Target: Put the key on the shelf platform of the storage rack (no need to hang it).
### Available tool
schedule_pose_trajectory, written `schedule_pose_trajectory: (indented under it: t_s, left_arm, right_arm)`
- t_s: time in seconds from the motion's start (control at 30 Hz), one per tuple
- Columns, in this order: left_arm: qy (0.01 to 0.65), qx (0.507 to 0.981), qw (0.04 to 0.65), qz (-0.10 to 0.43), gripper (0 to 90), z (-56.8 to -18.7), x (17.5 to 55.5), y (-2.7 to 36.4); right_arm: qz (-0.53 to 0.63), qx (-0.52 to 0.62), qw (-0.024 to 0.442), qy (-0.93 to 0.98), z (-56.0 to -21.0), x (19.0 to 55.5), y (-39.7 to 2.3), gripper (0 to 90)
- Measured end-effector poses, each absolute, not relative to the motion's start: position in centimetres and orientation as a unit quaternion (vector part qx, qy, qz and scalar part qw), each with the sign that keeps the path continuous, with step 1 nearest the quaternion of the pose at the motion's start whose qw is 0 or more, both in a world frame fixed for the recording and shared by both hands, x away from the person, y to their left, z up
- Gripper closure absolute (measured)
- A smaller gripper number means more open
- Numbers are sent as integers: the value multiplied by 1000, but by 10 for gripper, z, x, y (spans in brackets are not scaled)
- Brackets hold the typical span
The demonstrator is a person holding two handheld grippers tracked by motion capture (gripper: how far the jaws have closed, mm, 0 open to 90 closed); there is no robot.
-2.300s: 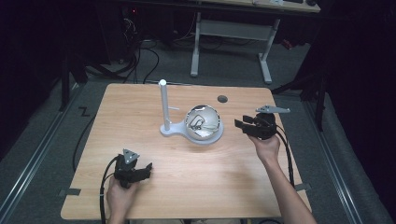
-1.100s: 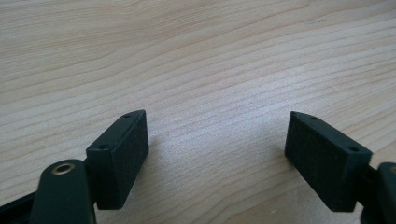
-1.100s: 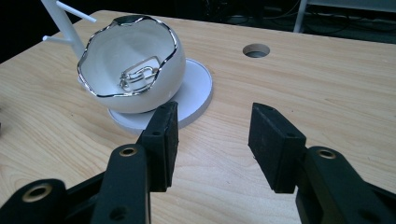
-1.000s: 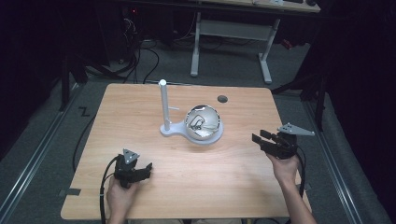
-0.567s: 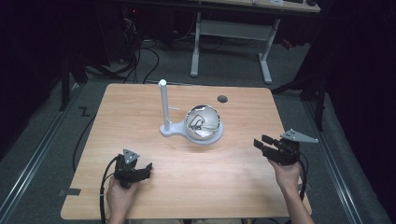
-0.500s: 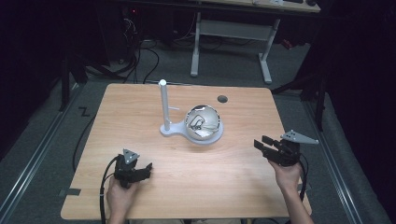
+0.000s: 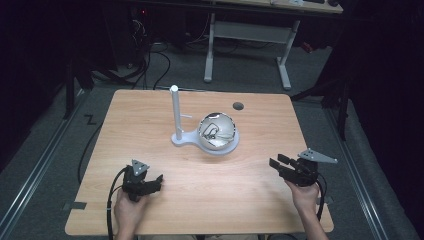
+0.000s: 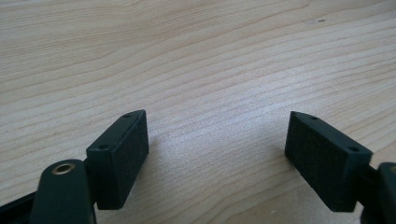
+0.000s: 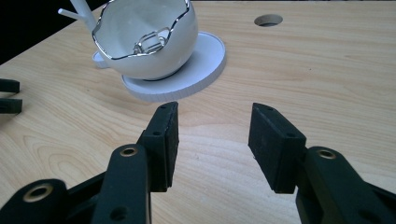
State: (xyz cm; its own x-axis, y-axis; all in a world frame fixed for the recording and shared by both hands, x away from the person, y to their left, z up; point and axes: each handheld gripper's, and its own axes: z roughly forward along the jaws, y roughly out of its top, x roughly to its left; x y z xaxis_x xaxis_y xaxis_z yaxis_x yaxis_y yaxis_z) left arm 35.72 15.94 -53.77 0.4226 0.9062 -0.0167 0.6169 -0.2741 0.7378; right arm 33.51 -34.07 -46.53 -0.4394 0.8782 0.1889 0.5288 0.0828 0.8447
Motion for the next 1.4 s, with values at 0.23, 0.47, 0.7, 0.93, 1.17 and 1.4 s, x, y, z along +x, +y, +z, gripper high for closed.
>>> schedule_pose_trajectory:
  t_s: [0.23, 0.47, 0.7, 0.93, 1.17, 1.4]
  left_arm:
    - [495, 770, 344, 210, 218, -538, 357, 159]
    - [494, 770, 344, 210, 219, -538, 357, 159]
    - [494, 770, 344, 210, 219, -538, 357, 159]
    - [494, 770, 344, 210, 219, -538, 357, 159]
    - [494, 770, 344, 210, 218, -538, 357, 159]
    - [494, 770, 344, 210, 219, -538, 357, 159]
  right_arm:
    - [461, 499, 178, 712, -477, 331, -337, 533]
    - [459, 497, 172, 716, -487, 329, -331, 530]
    - [450, 494, 169, 725, -497, 328, -323, 527]
    - [434, 490, 170, 736, -506, 327, -315, 527]
    - [414, 485, 178, 750, -514, 326, -307, 526]
    - [383, 478, 187, 768, -527, 326, -299, 520]
